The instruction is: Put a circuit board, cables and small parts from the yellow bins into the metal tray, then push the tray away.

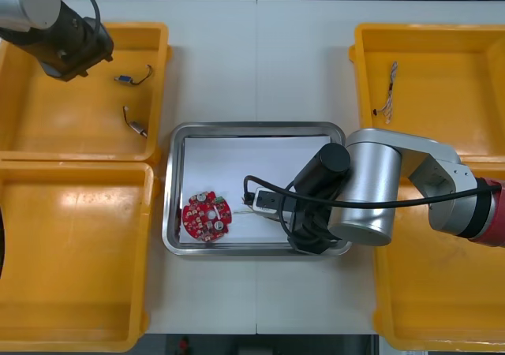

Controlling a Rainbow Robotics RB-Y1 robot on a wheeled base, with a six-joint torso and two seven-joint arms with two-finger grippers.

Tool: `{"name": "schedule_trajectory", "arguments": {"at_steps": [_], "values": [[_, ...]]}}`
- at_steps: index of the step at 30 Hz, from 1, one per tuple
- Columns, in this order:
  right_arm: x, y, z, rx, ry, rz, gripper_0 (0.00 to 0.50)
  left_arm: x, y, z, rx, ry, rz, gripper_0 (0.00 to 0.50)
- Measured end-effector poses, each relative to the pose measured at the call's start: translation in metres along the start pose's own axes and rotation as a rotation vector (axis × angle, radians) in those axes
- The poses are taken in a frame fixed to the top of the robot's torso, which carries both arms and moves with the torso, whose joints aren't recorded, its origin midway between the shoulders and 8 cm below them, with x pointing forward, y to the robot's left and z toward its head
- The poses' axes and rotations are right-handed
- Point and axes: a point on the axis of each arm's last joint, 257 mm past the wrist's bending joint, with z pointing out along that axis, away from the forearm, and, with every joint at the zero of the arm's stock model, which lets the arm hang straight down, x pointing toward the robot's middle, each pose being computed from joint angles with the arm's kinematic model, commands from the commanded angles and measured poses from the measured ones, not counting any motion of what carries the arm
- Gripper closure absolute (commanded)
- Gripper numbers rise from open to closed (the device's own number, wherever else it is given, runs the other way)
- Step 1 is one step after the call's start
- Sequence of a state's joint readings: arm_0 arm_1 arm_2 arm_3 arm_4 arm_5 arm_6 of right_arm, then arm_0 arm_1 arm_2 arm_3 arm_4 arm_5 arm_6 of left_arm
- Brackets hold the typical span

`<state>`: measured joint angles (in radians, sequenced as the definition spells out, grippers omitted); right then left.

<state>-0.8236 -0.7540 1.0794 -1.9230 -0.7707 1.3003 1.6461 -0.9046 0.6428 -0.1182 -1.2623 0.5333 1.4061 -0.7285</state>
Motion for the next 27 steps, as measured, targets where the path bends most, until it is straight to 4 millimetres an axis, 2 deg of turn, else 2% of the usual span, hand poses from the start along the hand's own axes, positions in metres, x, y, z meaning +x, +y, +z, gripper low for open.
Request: {"name": "schedule_trajectory", "arguments": {"at_steps": [9,14,19,27], "values": [[-0.001,-0.004,-0.001,0.014,-0.002,-0.003,0.000,0.013,-0.004,0.033,-0.005,0.016,-0.036,0.000],[-0.008,-0.015,-0.010,0.033,-0.021,0.010,0.000,0.015,0.000,0.047,-0.040,-0.014,0.000,0.000],[-0.020,-0.032,-0.035,0.070,-0.040,0.022,0.000,0.012,-0.003,0.052,-0.041,-0.047,0.027,0.000],[-0.017,-0.055,-0.088,0.113,0.030,0.041,0.000,0.005,-0.014,0.065,-0.005,-0.110,0.039,0.000]]}}
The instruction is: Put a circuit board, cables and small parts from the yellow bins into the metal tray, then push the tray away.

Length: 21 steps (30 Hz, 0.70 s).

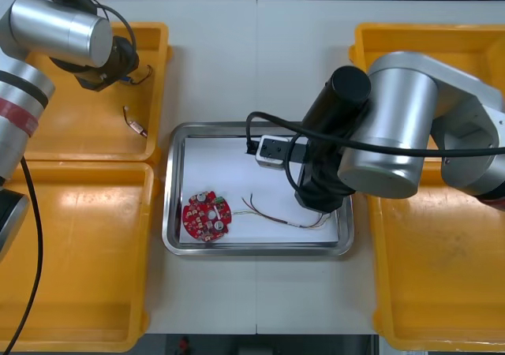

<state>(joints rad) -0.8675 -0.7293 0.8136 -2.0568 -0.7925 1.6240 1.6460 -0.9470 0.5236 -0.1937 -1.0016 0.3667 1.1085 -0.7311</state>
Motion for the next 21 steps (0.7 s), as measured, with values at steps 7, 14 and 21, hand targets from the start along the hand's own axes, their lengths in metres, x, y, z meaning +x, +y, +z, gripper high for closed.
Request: {"name": "schedule_trajectory", "arguments": {"at_steps": [7,14,21], "values": [[0.027,-0.026,-0.052,0.035,0.095,0.065,0.000,0.007,0.001,0.011,-0.003,-0.010,0.027,0.000],[0.015,-0.059,-0.090,0.080,-0.016,0.156,0.000,0.009,0.002,0.018,-0.005,-0.024,0.051,0.000],[0.017,-0.094,-0.122,0.125,-0.097,0.258,0.000,0.006,-0.001,0.019,-0.004,-0.042,0.069,0.498]]}}
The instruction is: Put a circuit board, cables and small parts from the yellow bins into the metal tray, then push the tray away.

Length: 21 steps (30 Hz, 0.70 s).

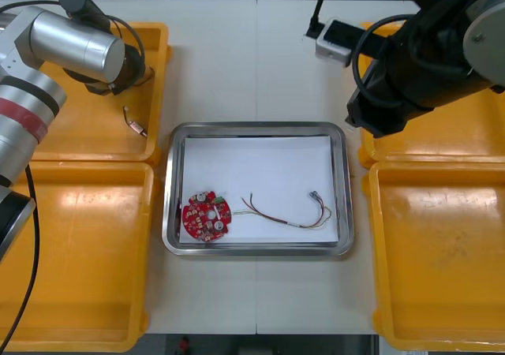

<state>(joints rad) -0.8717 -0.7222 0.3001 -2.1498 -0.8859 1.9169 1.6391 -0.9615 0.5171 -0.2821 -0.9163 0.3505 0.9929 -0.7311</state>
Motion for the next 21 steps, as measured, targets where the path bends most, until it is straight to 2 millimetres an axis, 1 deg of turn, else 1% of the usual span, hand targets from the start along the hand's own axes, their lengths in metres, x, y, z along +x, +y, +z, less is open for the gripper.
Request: {"name": "schedule_trajectory", "arguments": {"at_steps": [3,5,8,11,14,17,21], "values": [[0.006,-0.017,-0.003,0.015,0.005,0.055,0.000,0.000,0.001,0.001,-0.003,-0.001,0.001,0.500],[0.012,-0.028,-0.002,0.017,0.017,0.105,0.000,0.000,0.002,0.001,-0.004,0.000,0.001,0.500],[0.023,-0.049,0.002,0.018,0.040,0.208,0.000,0.000,0.002,0.001,-0.004,0.000,0.001,0.500],[0.040,-0.078,0.006,0.052,0.070,0.312,0.000,0.000,0.002,0.001,-0.004,0.000,0.000,0.500],[0.058,-0.101,0.011,0.078,0.104,0.409,0.000,0.003,0.006,-0.001,-0.021,0.021,-0.008,0.500],[0.080,-0.122,0.015,0.106,0.141,0.534,0.000,0.011,0.014,-0.010,-0.056,0.079,-0.033,0.500],[0.105,-0.140,0.021,0.130,0.187,0.648,0.000,0.013,0.018,-0.032,-0.079,0.154,-0.032,0.500]]}}
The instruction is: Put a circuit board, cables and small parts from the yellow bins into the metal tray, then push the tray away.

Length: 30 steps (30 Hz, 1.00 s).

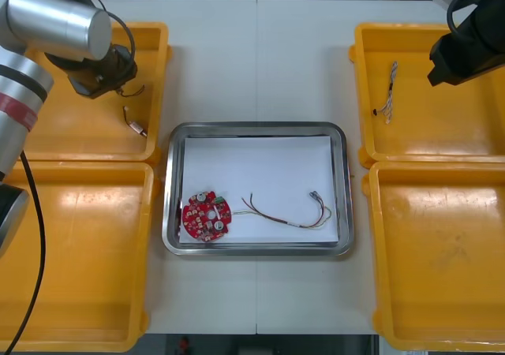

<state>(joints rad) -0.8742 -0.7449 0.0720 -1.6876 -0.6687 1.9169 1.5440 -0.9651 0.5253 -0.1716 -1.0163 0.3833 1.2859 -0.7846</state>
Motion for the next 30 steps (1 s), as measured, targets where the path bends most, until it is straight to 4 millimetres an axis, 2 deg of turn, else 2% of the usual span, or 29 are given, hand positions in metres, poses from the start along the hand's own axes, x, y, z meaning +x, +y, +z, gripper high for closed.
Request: {"name": "schedule_trajectory", "arguments": {"at_steps": [4,6,10,14,18,23,30], "values": [[0.006,-0.015,0.010,-0.002,0.051,0.084,0.000,-0.002,-0.001,-0.031,0.006,0.047,0.093,0.500],[0.007,-0.021,0.014,-0.008,0.078,0.189,0.000,0.000,-0.002,-0.048,0.006,0.072,0.166,0.500],[0.004,-0.034,0.017,0.006,0.116,0.342,0.000,0.006,-0.014,-0.077,0.036,0.087,0.259,0.500],[-0.001,-0.043,0.025,0.038,0.152,0.399,0.000,0.021,-0.036,-0.110,0.103,0.078,0.331,0.500],[-0.022,-0.043,0.040,0.048,0.116,0.433,0.000,0.042,-0.049,-0.134,0.133,0.073,0.421,0.500],[-0.045,-0.030,0.057,0.004,0.061,0.488,0.000,0.078,-0.062,-0.140,0.109,0.084,0.558,0.500],[-0.051,-0.022,0.073,0.002,0.043,0.581,0.000,0.131,-0.085,-0.126,0.122,0.138,0.665,0.500]]}}
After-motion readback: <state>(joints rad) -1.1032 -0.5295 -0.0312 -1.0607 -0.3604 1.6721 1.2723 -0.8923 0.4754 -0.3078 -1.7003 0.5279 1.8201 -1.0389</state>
